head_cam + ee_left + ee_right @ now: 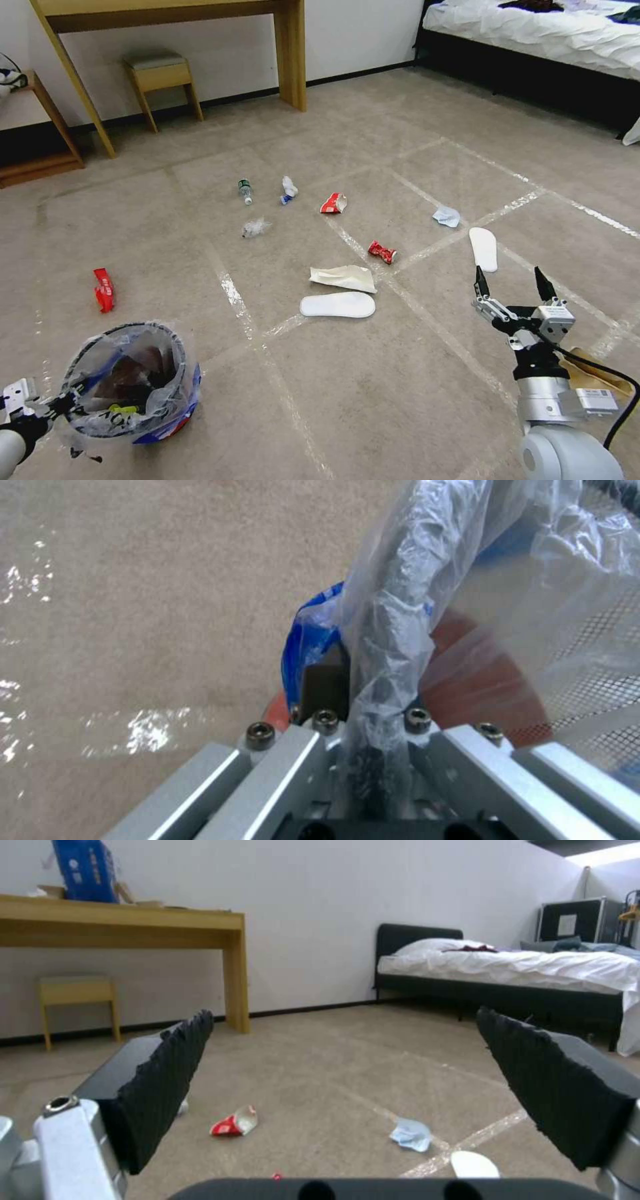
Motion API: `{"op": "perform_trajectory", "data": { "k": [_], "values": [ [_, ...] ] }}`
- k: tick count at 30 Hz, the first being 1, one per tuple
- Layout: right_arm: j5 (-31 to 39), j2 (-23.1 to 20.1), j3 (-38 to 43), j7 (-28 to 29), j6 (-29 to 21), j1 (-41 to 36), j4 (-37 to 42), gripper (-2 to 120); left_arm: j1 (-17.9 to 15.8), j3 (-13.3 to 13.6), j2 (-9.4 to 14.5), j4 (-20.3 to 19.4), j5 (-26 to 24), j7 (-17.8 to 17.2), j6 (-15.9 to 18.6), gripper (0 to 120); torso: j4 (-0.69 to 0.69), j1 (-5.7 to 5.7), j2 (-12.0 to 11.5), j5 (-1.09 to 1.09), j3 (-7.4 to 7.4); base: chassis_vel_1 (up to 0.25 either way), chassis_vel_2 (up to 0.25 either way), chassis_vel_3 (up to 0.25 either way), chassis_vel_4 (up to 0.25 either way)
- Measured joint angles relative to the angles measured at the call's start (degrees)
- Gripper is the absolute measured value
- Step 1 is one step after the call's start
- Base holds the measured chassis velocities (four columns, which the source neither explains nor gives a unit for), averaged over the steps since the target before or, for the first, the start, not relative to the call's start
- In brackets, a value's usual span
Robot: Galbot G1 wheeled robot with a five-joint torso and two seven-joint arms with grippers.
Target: Pick up the trash bin and place the garbage on the floor into it.
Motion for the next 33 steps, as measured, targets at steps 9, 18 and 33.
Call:
{"op": "perform_trajectory", "data": {
  "k": [9,18,33],
  "values": [
    [0.1,-0.1,-0.1,0.1,0.0,0.2,-0.2,100,-0.1,0.0,0.0,0.2,0.0,0.0,0.0,1,0.00,0.00,0.0,0.00,0.00,-0.080,0.097,0.093,-0.086],
    [0.1,0.0,0.0,0.1,-0.1,0.0,-0.1,100,-0.1,0.0,0.2,0.0,0.0,0.0,0.0,1,0.00,-0.01,0.0,0.00,0.00,-0.068,0.055,0.055,-0.057],
    [0.0,-0.1,0.0,0.3,-0.1,-0.6,0.4,100,0.4,-0.2,0.1,-0.8,-0.2,-0.1,0.0,1,0.00,0.00,0.0,0.00,0.00,-0.065,0.069,0.066,-0.063]
  ]
}}
